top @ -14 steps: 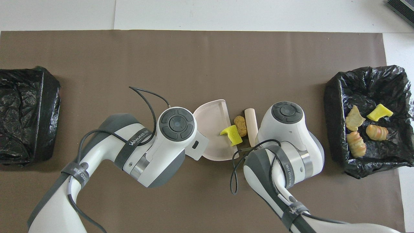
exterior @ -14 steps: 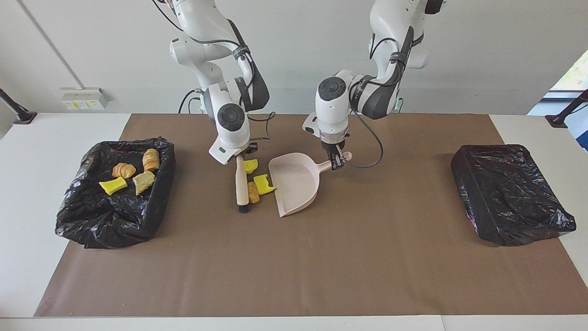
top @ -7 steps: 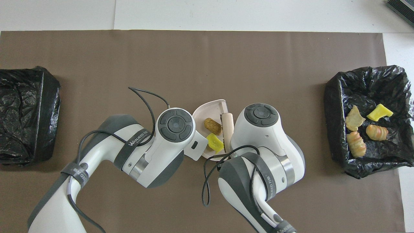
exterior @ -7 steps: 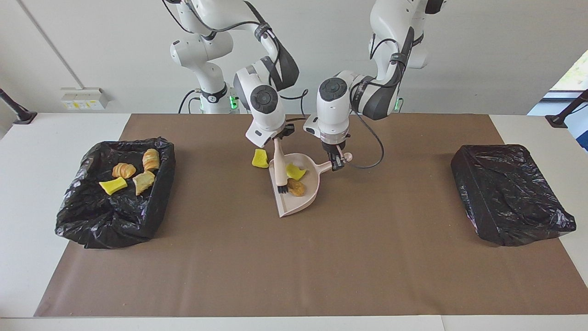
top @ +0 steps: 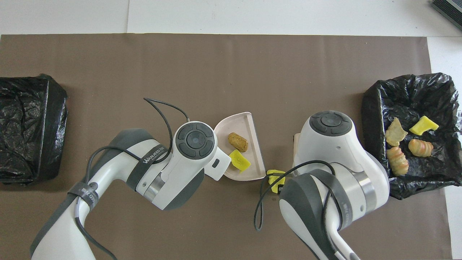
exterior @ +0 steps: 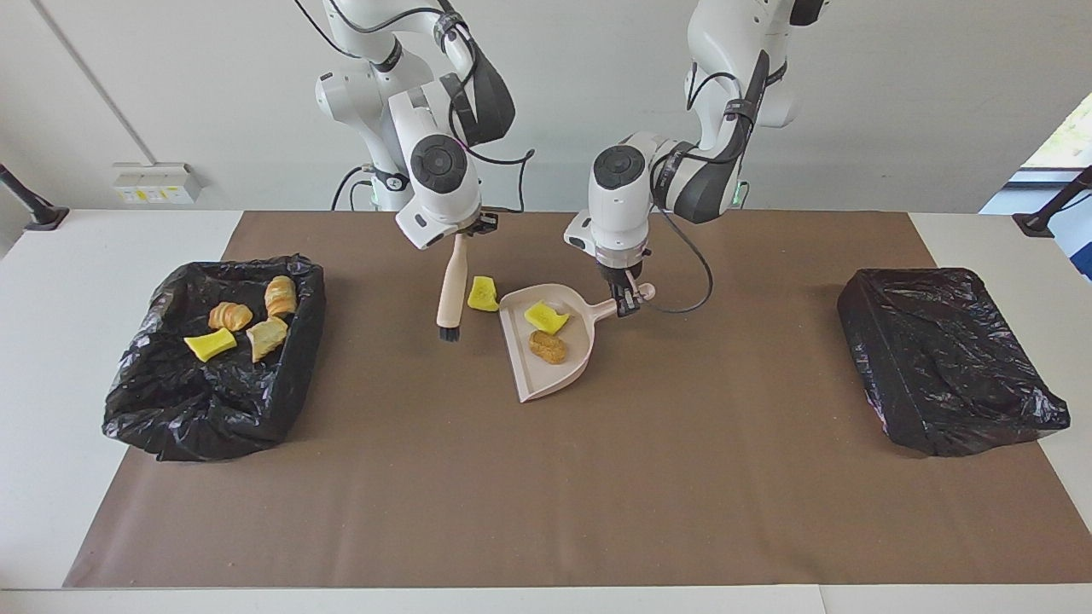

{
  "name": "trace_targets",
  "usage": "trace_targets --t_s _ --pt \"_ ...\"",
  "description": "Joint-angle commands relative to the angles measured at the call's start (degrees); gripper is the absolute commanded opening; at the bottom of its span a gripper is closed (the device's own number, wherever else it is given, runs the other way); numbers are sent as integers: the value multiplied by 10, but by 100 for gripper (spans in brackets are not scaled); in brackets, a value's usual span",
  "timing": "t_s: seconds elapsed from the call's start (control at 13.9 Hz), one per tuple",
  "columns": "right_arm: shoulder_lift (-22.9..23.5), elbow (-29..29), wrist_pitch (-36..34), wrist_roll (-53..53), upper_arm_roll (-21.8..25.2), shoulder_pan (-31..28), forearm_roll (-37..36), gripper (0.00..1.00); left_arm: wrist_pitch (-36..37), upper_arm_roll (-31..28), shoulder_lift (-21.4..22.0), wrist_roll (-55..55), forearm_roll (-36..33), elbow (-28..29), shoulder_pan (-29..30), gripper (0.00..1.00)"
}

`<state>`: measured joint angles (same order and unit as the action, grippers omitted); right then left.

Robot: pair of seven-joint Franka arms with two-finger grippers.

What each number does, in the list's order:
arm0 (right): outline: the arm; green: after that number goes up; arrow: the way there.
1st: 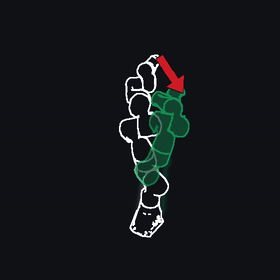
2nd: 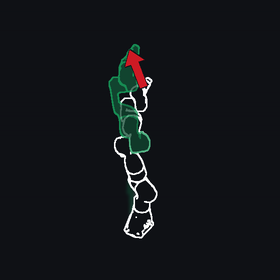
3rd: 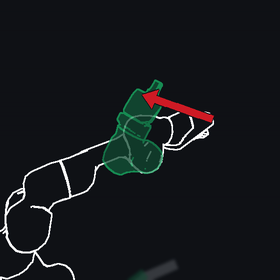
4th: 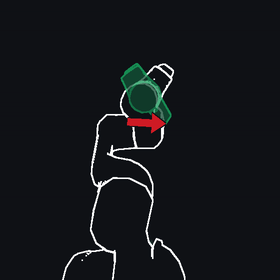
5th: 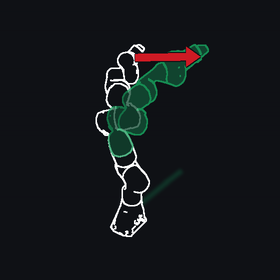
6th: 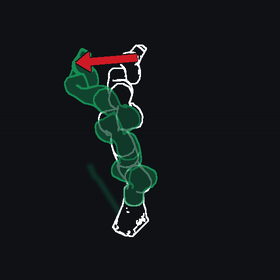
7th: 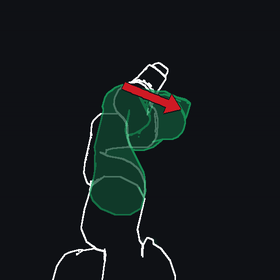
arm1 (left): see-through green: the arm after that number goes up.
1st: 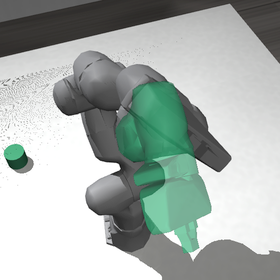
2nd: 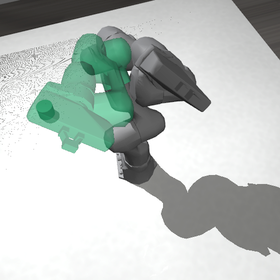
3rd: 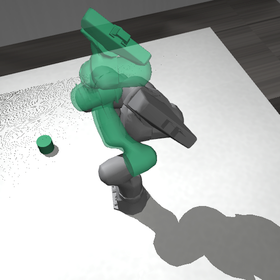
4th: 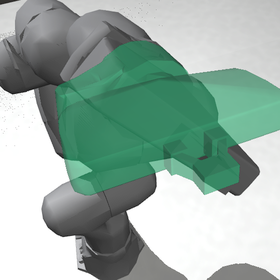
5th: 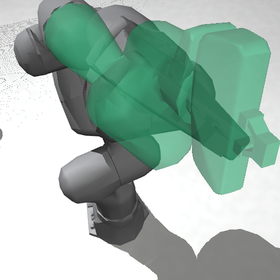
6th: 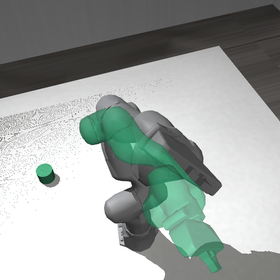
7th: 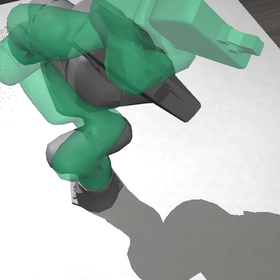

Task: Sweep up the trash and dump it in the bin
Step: 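Sweep the scraps into the dustpan with the right gripper's brush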

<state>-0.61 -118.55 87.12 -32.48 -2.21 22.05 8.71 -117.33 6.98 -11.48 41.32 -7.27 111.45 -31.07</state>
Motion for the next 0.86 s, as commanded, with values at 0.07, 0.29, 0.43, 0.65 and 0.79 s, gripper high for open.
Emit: trace_targets --t_s 0.07,0.29,0.43,0.65,0.79 --pt "-120 -172 77 -53 -6 12 15 0 3 -2 26 75 -25 31 5 0" --pt "-123 -195 95 -50 -6 12 28 0 27 -1 37 82 -36 40 -4 0" --pt "-113 -200 108 -47 -6 16 39 0 24 -1 46 79 -36 57 -6 0" --pt "-69 -203 171 -48 -7 40 63 0 16 -1 70 75 -36 95 -17 0" --pt "-41 -202 207 -50 -7 62 83 0 11 -1 69 74 -36 95 -16 0"
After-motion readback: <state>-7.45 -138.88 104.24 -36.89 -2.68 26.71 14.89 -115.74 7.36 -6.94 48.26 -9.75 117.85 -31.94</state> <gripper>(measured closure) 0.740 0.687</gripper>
